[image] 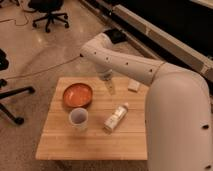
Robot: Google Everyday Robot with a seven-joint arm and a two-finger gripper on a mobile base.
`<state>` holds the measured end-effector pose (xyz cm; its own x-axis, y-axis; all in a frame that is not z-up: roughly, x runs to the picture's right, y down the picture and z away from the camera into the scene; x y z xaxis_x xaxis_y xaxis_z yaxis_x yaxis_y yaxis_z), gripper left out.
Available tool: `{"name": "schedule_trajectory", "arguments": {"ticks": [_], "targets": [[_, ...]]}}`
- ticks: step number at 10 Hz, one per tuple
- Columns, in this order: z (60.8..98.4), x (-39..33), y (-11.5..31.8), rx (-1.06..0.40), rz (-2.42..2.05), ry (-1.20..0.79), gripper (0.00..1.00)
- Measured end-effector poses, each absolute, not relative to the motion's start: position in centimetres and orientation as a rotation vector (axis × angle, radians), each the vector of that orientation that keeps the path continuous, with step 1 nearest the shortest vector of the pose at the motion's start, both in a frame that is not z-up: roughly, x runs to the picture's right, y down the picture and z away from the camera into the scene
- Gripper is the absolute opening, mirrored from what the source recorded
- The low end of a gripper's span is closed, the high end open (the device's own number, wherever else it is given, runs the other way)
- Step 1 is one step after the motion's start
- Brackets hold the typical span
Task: Move the arm in a circular motion
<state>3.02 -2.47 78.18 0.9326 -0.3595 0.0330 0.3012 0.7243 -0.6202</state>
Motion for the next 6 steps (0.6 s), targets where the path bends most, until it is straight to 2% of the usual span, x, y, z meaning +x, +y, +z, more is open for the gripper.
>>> {"name": "schedule_trajectory", "arguments": {"ticks": [6], "targets": [[80.4,8.7,-5.7,-0.663,-0.243,0.112,0.65]]}}
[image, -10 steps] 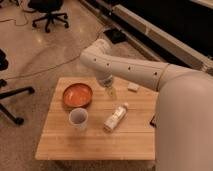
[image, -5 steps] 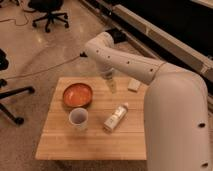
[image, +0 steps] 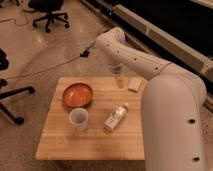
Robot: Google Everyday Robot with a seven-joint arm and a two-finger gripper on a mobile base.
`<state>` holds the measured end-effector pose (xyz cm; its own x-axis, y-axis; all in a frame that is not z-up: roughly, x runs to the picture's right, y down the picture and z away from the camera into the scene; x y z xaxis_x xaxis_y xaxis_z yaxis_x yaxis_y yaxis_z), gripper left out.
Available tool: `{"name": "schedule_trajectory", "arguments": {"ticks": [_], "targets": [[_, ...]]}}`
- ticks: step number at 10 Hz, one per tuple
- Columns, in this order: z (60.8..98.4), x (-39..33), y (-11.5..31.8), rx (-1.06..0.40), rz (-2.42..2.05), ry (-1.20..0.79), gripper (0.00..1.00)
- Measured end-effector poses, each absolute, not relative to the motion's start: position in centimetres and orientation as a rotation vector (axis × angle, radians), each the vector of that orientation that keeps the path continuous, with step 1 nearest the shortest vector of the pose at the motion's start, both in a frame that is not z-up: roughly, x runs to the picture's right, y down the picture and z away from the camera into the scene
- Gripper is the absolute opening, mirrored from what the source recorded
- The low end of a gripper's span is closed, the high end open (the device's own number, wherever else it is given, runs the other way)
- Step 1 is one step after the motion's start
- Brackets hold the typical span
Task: Move the arm in a circular motion
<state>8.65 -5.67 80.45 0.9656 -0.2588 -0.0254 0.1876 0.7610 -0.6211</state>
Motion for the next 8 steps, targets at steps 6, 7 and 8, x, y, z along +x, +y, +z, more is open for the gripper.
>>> {"name": "schedule_trajectory", "arguments": {"ticks": [6,7,8], "targets": [[80.1,14.6,-5.8,-0.652,-0.137,0.152,0.65],[80.0,15.4,-5.7,-0.650,-0.123,0.155,0.65],[79.8,16.5,-5.6,-0.648,-0.105,0.160,0.65]]}}
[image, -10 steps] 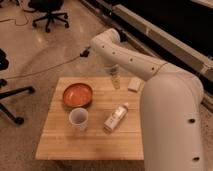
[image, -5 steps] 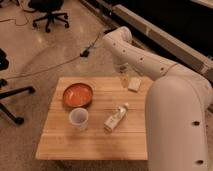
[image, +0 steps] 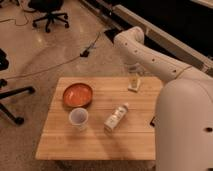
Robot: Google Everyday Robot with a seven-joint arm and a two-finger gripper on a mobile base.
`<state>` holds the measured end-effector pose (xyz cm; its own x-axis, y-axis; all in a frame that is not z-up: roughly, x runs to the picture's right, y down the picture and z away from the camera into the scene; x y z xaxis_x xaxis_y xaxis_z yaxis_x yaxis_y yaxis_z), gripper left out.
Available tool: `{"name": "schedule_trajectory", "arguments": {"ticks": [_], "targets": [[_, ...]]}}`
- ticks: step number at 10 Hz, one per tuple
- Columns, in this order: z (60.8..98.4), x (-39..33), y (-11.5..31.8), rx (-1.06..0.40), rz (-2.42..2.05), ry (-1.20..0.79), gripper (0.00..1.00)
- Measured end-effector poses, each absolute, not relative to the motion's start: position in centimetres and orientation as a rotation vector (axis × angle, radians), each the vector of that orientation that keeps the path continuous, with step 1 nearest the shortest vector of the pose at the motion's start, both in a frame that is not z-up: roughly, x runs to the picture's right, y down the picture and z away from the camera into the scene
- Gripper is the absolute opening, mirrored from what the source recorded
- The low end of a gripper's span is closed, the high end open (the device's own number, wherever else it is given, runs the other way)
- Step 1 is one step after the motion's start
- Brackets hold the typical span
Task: Move the arm in a circular motion
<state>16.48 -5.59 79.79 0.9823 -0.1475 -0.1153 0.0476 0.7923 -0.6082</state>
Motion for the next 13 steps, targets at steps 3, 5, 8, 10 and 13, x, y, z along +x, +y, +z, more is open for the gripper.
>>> {"name": "schedule_trajectory", "arguments": {"ticks": [3,5,8,10,13], "targets": [[79.2,19.8,-5.1,-0.641,-0.050,0.171,0.65],[78.4,22.6,-4.1,-0.634,0.002,0.180,0.65],[75.5,30.5,-1.0,-0.619,0.086,0.193,0.65],[72.6,33.8,1.8,-0.608,0.118,0.178,0.65],[68.4,35.2,5.2,-0.625,0.116,0.132,0.65]]}}
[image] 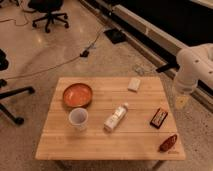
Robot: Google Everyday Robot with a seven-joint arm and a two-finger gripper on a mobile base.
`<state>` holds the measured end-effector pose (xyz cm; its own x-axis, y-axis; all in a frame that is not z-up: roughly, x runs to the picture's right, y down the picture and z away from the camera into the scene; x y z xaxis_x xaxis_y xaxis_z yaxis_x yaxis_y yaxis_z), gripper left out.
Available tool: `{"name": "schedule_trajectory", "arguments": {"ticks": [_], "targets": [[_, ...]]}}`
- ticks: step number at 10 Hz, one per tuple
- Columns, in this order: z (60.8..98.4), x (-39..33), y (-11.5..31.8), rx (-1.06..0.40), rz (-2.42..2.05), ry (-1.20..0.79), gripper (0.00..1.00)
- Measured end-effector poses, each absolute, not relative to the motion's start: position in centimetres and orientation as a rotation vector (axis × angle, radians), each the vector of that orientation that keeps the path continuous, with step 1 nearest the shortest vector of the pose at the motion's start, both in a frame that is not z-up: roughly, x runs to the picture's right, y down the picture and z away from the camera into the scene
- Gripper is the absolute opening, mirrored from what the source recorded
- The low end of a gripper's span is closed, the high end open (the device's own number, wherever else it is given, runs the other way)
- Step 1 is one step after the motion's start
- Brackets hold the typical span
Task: Move the arm in a circular motion
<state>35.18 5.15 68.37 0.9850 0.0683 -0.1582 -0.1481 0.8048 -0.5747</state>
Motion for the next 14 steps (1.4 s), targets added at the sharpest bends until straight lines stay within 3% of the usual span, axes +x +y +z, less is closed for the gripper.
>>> {"name": "schedule_trajectory", "arguments": {"ticks": [3,8,14], "targets": [[66.1,31.4,6.5,-0.661,0.079,0.085,0.65],[61.7,18.4,9.4,-0.710,-0.025,0.004,0.65],[59.8,6.3,10.2,-0.665,-0.215,-0.088,0.65]]}}
